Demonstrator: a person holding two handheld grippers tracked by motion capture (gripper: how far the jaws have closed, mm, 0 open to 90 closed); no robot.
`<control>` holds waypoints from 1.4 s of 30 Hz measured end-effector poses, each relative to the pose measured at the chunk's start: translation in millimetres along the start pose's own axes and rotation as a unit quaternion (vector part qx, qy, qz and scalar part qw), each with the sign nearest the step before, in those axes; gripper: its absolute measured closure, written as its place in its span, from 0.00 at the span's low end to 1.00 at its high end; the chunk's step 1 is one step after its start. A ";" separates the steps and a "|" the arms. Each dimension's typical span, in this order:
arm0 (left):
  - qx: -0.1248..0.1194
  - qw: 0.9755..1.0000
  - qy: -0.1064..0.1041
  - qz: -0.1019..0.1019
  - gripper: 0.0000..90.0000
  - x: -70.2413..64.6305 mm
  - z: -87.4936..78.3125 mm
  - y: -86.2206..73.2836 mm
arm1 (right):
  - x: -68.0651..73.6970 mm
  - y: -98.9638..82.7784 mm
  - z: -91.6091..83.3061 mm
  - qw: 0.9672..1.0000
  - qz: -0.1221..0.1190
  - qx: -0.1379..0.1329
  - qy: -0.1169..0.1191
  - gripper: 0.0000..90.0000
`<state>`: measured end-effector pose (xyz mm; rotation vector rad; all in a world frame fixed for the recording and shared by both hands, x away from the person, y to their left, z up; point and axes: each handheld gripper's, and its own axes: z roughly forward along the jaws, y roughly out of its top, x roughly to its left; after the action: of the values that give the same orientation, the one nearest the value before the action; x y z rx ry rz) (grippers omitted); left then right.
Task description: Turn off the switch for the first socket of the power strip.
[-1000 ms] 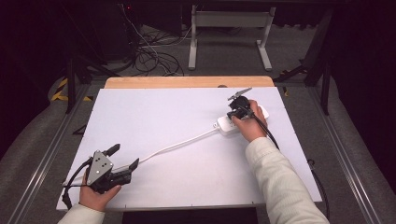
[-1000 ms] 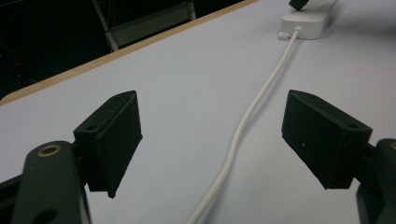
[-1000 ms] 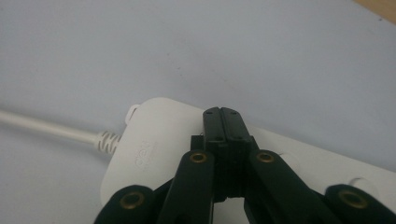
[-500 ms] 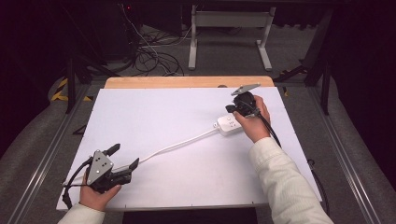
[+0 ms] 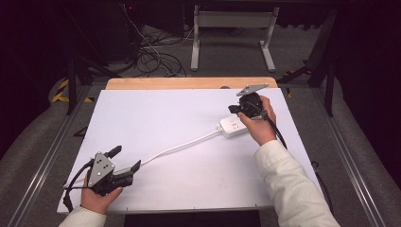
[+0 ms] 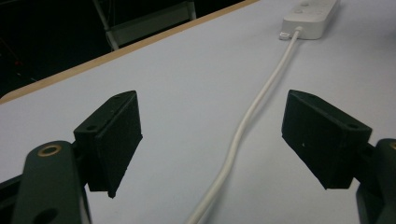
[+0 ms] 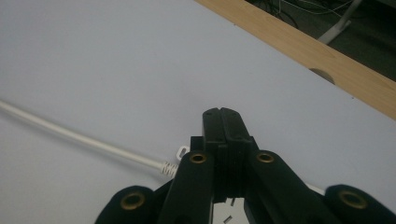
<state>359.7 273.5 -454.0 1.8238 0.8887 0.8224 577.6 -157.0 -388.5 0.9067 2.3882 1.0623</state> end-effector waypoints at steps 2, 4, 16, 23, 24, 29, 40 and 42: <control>0.000 1.000 0.000 0.001 0.23 0.0 -0.1 0.1 | 0.2 0.1 -2.0 1.000 -0.001 -0.002 0.002 1.00; 0.000 1.000 0.001 0.000 0.23 0.0 0.0 0.1 | 1.1 0.3 -6.7 1.000 -0.002 -0.008 0.007 1.00; -0.002 1.000 0.001 -0.002 0.22 -0.5 -0.9 0.3 | 13.6 -2.0 -48.6 0.996 -0.019 -0.070 0.059 0.68; -0.005 1.000 0.001 0.002 0.22 -0.4 -1.8 0.8 | 26.9 -12.8 -72.2 0.993 -0.032 -0.105 0.048 0.49; -0.005 1.000 0.000 -0.001 0.22 -0.8 -1.6 0.7 | 28.6 -15.2 -74.6 0.992 -0.031 -0.109 0.048 0.47; -0.006 1.000 -0.001 0.000 0.22 -1.1 -2.0 1.0 | 34.9 -29.7 -84.6 0.992 -0.037 -0.113 0.048 0.39; -0.009 1.000 -0.008 0.000 0.21 -1.0 -3.5 1.7 | 40.3 -66.2 -100.2 0.988 -0.005 -0.136 0.069 0.27; -0.010 1.000 -0.007 0.000 0.21 -1.2 -3.7 1.7 | 42.0 -72.7 -102.5 0.988 -0.004 -0.136 0.071 0.25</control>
<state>356.4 273.6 -451.3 1.8107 0.8688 0.8135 460.4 -218.4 -380.7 0.7474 2.2779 1.4504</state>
